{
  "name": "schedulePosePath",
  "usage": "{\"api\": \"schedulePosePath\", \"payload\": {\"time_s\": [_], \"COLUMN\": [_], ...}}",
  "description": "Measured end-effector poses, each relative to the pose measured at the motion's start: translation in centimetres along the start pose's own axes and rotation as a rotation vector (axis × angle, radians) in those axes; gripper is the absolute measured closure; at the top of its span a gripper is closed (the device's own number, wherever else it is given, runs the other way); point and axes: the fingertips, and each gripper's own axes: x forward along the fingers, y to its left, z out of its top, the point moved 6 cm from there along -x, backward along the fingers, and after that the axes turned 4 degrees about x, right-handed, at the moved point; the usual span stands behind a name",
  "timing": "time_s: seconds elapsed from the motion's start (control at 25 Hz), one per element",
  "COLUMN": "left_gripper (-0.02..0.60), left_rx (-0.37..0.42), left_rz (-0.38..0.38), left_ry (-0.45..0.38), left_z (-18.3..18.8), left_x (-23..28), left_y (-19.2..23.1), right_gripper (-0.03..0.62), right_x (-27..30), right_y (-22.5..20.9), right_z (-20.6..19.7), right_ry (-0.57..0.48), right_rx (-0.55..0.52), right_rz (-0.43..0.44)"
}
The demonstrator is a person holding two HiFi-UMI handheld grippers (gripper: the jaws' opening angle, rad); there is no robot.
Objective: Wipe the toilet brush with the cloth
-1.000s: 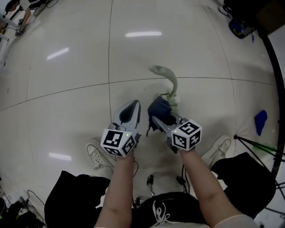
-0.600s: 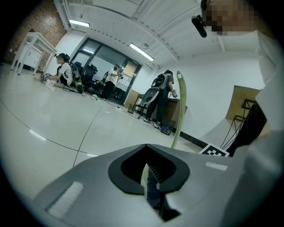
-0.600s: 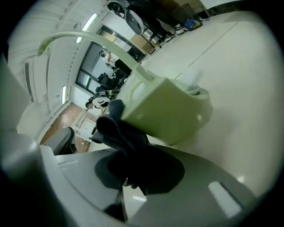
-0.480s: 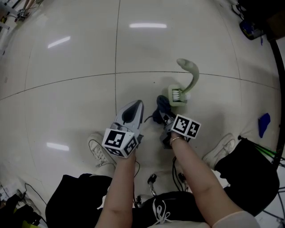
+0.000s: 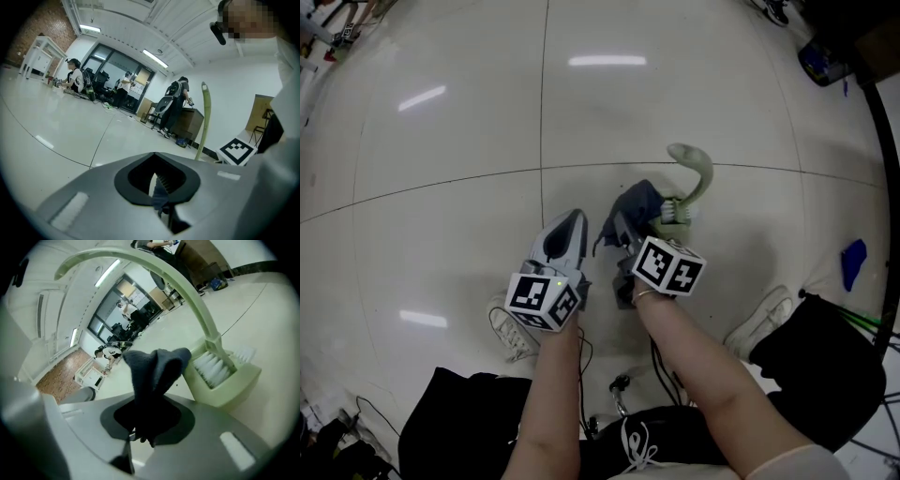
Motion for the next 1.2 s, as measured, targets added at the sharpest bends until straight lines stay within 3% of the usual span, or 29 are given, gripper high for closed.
{"api": "schedulePosePath", "payload": {"time_s": [0.24,0.44,0.64,0.84,1.04,1.2], "left_gripper": [0.575,0.575,0.575,0.575,0.575,0.575], "left_rx": [-0.007,-0.003,0.009,0.024,0.093,0.185], "left_rz": [-0.028,-0.047,-0.045,-0.052,-0.107,-0.157], "left_ry": [0.004,0.032,0.022,-0.107,-0.322,-0.368], "left_z": [-0.1,-0.9,-0.2,5.7,15.8,20.5], "left_x": [1.0,1.1,1.9,2.9,3.5,3.9], "left_y": [-0.3,-0.7,-0.8,-3.0,-7.7,-11.0], "right_gripper": [0.522,0.522,0.522,0.522,0.522,0.522], "right_x": [0.8,-0.2,-2.0,-7.1,-13.6,-16.9], "right_y": [-1.3,-4.4,-5.1,-4.7,-4.1,0.1], "right_z": [-0.8,-3.3,-5.4,-3.8,3.7,11.7], "right_ry": [-0.022,0.016,0.096,0.08,-0.1,-0.28], "right_rx": [0.254,0.271,0.16,-0.031,-0.2,-0.355], "right_rz": [-0.047,-0.121,-0.129,-0.131,-0.181,-0.113]}}
